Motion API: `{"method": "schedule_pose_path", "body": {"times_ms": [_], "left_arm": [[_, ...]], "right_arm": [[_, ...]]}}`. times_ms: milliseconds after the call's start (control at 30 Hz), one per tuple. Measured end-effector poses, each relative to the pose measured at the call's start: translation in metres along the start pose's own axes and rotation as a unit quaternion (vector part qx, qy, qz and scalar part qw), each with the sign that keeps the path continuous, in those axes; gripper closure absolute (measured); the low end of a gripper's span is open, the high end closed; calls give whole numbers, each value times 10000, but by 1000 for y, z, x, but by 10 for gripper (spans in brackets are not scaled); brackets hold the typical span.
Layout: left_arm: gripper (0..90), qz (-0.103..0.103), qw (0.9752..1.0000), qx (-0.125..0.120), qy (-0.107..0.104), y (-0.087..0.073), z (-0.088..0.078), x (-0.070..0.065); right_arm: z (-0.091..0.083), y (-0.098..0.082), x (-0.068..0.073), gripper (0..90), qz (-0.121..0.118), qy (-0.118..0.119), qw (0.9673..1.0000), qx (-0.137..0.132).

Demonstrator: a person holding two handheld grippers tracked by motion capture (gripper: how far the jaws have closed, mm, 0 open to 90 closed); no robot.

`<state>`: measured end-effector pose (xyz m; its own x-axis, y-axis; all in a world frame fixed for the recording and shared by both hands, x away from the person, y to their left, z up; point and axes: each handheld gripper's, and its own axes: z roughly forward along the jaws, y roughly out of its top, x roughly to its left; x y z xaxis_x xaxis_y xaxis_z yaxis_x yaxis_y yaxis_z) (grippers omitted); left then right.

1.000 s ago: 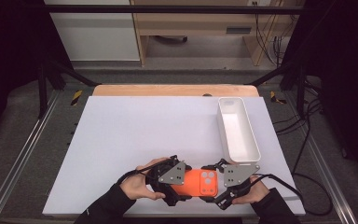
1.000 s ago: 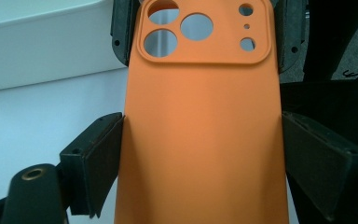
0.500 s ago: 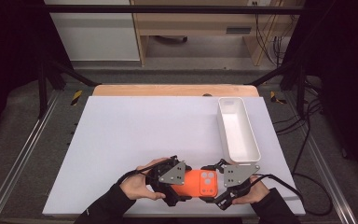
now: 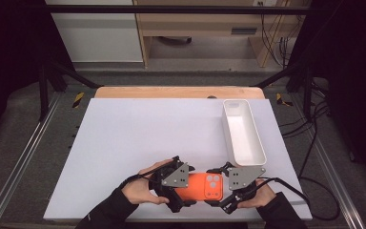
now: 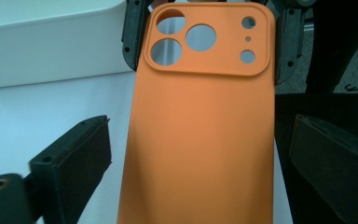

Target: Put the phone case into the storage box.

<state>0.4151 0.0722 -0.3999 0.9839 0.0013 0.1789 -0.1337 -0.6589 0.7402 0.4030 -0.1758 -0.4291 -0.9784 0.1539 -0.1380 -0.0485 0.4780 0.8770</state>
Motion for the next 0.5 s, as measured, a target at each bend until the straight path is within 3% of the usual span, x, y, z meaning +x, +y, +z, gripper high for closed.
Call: {"method": "schedule_pose_path", "body": {"times_ms": [300, 500], "left_arm": [[0, -228, 9994, -7, 263, -2, -6, 3], [0, -304, 9991, 114, 273, -4, -6, 3]], "right_arm": [[-5, 1, -3, 160, 44, -83, 9999, 89], [-8, 2, -4, 160, 62, -101, 9998, 152]]}}
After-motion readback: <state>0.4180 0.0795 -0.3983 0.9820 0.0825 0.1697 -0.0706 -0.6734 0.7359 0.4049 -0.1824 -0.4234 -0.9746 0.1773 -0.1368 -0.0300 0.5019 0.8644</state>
